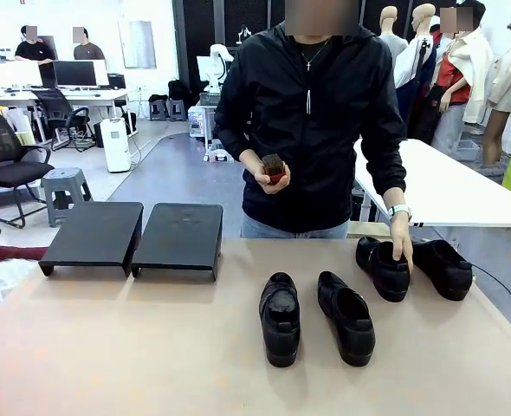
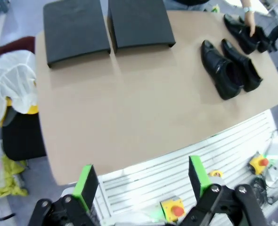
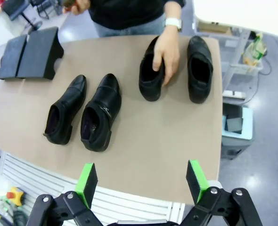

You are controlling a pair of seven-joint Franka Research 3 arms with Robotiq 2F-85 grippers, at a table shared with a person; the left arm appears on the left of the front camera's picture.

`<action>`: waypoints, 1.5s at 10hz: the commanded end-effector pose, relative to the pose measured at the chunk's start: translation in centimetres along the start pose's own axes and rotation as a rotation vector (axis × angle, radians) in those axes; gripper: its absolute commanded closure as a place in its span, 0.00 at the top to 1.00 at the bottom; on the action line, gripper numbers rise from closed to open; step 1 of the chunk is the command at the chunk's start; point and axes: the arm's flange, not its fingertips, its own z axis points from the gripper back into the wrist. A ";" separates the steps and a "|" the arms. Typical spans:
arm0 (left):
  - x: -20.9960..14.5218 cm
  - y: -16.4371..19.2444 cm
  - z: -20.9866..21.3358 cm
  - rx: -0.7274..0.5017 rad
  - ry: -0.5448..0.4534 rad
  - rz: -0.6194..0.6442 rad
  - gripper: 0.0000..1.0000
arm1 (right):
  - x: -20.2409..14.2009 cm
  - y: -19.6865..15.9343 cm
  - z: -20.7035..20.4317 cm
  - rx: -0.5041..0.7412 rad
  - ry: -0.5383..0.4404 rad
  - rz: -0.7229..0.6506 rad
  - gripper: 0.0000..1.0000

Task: Organize the shoes by placing them on the stand.
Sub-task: Pick up one Shoe and place it in the middle of the table.

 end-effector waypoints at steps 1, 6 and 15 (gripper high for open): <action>-0.2 0.1 0.2 -0.014 -0.004 -0.004 1.00 | 5.3 1.0 -4.6 -0.003 0.035 0.085 1.00; -0.2 0.1 0.2 -0.014 -0.004 -0.004 1.00 | -3.5 -2.6 6.3 0.388 0.067 0.180 1.00; -0.2 0.1 0.2 -0.014 -0.004 -0.004 1.00 | 5.8 19.8 -13.6 0.197 0.151 0.368 1.00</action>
